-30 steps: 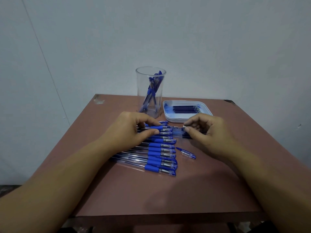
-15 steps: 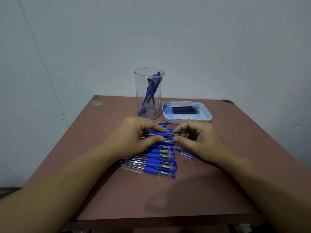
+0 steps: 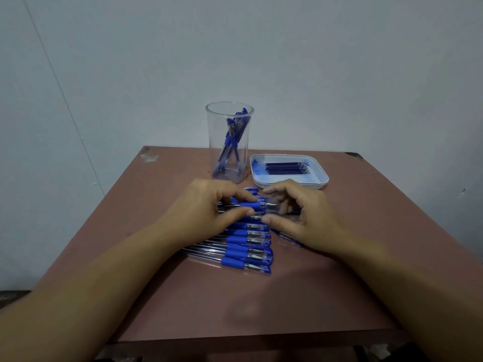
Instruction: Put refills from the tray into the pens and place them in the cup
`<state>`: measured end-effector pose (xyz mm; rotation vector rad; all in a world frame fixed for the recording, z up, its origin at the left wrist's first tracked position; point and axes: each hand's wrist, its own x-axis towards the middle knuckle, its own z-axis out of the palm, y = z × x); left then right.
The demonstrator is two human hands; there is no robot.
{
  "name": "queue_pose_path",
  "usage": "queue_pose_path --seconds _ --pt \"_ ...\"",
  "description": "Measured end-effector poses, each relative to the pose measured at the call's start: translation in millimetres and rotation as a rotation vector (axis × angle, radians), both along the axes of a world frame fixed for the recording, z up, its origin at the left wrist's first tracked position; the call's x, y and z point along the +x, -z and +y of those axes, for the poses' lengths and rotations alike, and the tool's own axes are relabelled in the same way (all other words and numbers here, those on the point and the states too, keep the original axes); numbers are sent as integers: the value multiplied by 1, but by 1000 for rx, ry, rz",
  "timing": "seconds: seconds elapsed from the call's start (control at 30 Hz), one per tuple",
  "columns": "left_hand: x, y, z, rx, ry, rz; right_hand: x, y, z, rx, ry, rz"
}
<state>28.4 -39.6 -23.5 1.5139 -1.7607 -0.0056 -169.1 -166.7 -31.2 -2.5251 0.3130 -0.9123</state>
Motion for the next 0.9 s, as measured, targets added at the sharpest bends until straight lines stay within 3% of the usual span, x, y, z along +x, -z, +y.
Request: queue_pose_path --seconds 0.17,0.33,0.47,0.9 --pt "1 0 1 7 6 -11 4 -2 -1 -140 12 -6" --pt "1 0 1 -3 -1 -11 2 0 -1 -61 1 -8" --pt "2 -1 1 1 0 -22 2 -1 -2 -142 9 -18" --pt "1 -1 2 -2 9 -13 0 -2 -1 -107 14 2"
